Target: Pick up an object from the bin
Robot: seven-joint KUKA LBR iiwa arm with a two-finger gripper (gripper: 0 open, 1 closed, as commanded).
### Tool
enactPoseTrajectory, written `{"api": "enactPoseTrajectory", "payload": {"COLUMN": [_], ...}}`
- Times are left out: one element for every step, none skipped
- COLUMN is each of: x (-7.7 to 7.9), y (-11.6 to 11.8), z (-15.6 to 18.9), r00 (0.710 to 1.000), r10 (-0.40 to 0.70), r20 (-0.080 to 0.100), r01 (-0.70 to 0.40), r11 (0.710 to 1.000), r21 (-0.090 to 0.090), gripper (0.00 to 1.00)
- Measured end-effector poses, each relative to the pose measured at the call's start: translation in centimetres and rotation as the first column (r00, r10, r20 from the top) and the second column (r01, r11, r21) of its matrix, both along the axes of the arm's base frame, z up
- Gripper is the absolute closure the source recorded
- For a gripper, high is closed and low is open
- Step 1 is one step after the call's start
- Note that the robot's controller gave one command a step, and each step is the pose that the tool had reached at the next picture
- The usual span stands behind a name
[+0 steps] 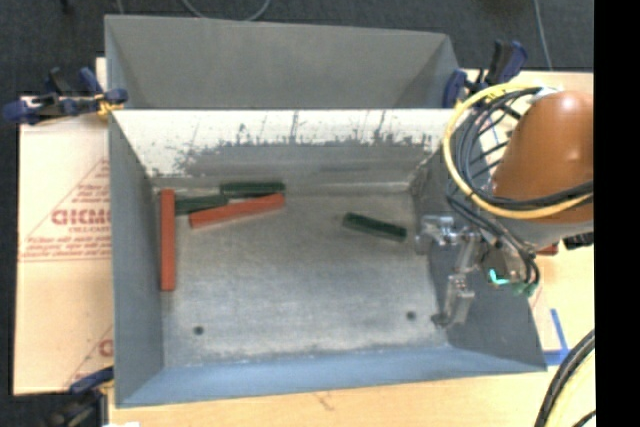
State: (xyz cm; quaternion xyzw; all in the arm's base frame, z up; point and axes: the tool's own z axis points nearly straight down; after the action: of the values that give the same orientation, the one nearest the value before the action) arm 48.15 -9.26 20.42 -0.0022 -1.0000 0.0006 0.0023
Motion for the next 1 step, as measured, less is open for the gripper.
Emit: {"api": "enactPoseTrajectory", "payload": {"x": [5.46], "y": [-6.95], "z": [-1.66], "r00": [0.998], "r10": [0.055], "r20": [0.009], "r01": [-0.055], "r11": [0.998], "r21": [-0.003], "gripper": [0.0]}}
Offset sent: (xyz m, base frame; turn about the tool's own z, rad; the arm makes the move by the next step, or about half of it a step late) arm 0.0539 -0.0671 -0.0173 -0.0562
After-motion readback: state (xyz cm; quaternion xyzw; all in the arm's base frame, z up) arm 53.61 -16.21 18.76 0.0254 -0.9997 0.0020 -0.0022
